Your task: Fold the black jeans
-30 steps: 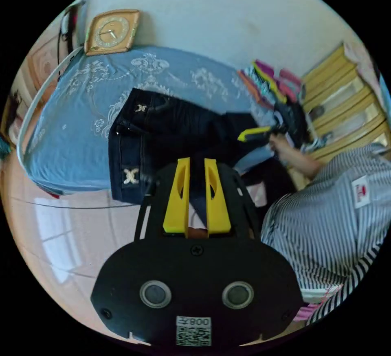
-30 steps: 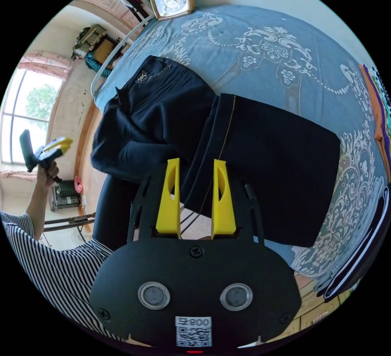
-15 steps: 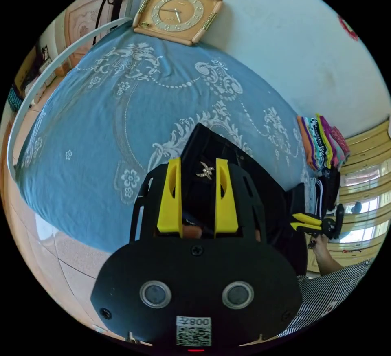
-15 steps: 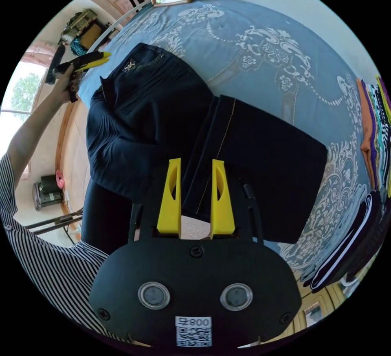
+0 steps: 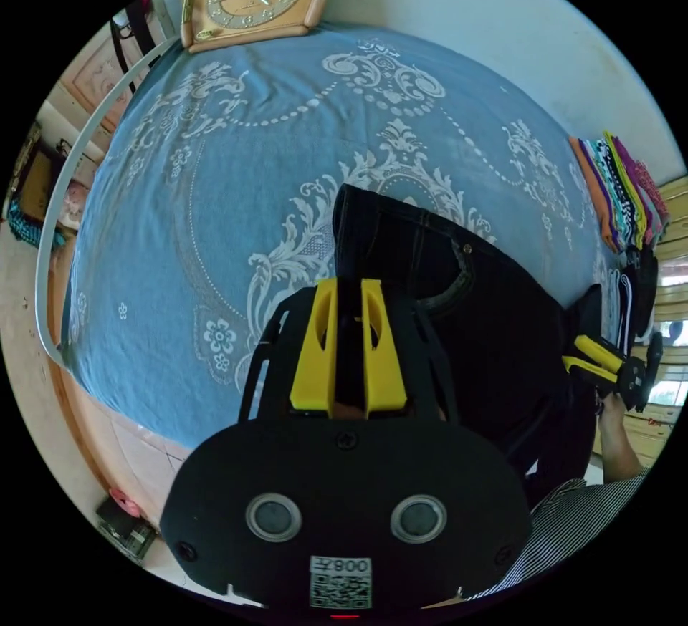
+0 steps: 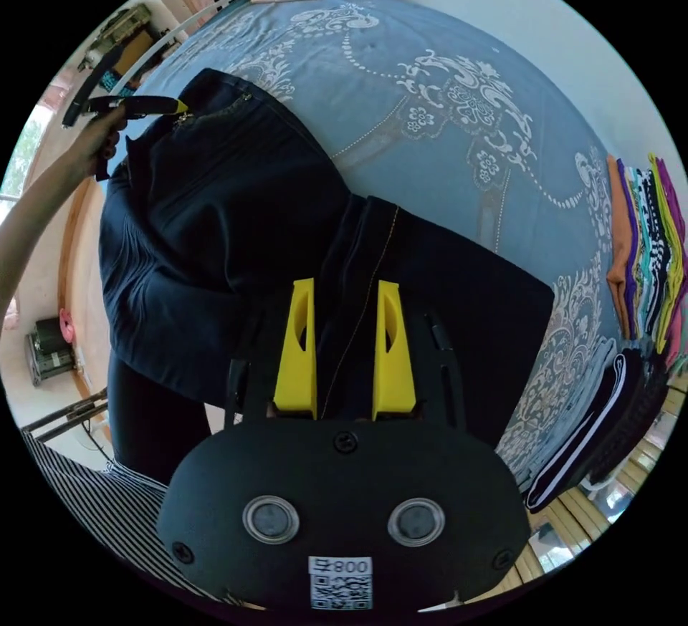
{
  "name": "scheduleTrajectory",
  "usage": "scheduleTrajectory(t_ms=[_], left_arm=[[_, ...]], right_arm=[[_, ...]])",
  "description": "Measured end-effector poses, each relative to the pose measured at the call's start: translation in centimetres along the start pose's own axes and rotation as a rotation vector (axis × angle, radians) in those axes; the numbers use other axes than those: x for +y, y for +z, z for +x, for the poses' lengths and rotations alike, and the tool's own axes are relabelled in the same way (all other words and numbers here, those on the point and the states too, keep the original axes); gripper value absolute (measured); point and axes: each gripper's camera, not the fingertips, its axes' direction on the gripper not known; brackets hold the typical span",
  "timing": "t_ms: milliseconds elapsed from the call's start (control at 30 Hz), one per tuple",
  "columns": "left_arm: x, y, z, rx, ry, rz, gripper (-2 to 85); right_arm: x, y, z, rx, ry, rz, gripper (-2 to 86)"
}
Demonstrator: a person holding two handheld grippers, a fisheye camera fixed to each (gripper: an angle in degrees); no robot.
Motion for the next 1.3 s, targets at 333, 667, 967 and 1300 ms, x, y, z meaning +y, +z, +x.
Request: scheduleTrajectory(t_ms=[333,667,967,1300], left_arm=[[1.5,-8.5,-0.4,0.215,-0.027,0.286,1.3],[0.1,-17.0,-2.2,0.248,-0.107,0.525,1.4],[-5.9,-12.1,-4.1,0.156,-0.386,0.454,2.8],[-8.0,-3.0,2.0,0.308,-0.24,0.375,5.5]], right_arm=[[10.2,-10.8,14.2,-0.308,0.133,0.202,4.8],[24.7,-24.9,29.6,-0.448,0.316,0.529,3.5],[28.9,-20.6,43.0,-0.427,0.641,0.47,1.4],[22.8,-13.3,35.1,-0.18,0.354,0.255,7.1]])
